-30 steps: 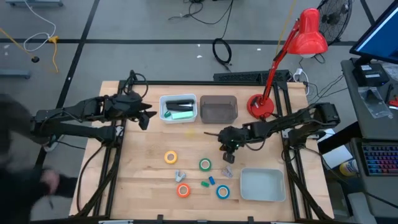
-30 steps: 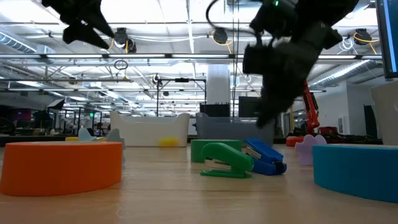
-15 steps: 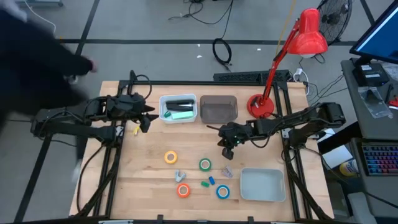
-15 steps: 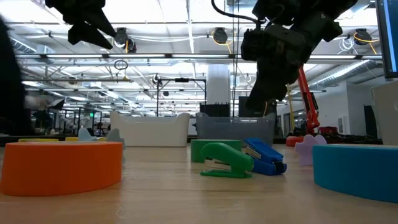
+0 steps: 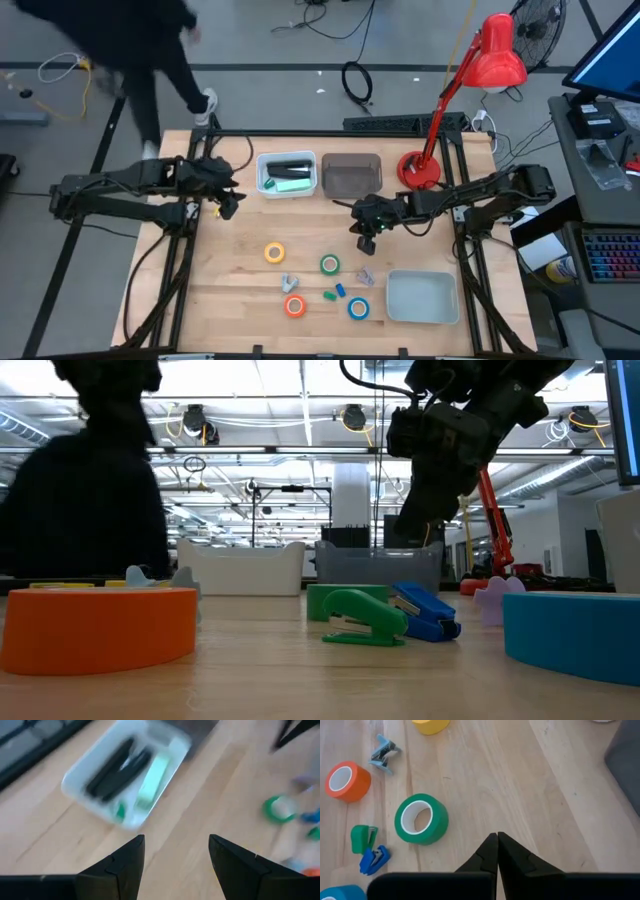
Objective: Pick and place Stapler, Stapler remover, tape
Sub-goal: Put the small yellow stapler into the white bin
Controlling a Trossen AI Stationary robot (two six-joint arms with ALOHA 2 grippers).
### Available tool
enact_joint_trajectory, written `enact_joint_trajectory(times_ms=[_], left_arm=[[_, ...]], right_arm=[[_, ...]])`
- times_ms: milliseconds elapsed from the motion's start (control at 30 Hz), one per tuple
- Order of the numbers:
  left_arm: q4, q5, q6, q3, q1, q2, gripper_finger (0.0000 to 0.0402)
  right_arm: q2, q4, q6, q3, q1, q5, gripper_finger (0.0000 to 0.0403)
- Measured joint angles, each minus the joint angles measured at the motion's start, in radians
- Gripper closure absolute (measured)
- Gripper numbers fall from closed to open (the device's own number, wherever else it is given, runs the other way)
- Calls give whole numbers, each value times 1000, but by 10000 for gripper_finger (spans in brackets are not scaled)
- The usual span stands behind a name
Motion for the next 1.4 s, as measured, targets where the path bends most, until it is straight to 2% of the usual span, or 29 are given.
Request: enact_joint_trajectory(times_ms=[133,233,533,767,900,1033,1200,1400], left_arm=[[-150,-64,-78,-1,1,66,179],[-191,-70,-134,-1,14,135,179],[-282,20,-430,-1,90,368,179],[-403,34,-501,-2,117,514,179],[-405,22,-493,-15,134,548,179],[-363,52,-470,-86,163,546,179],[-322,37,-453,-90,195,545,179],[-298,98,-492,-120,245,543,179]], right_arm=[[0,0,-1,0,1,-1,399],[0,0,-1,0,1,-1,399],[0,0,2,0,1,-1,399],[0,0,2,0,1,-1,399],[0,0,2,0,1,-1,399],[0,0,2,0,2,-1,399],[0,-5,0,1,2,-1,399],[0,-8,1,1,2,-1,399]])
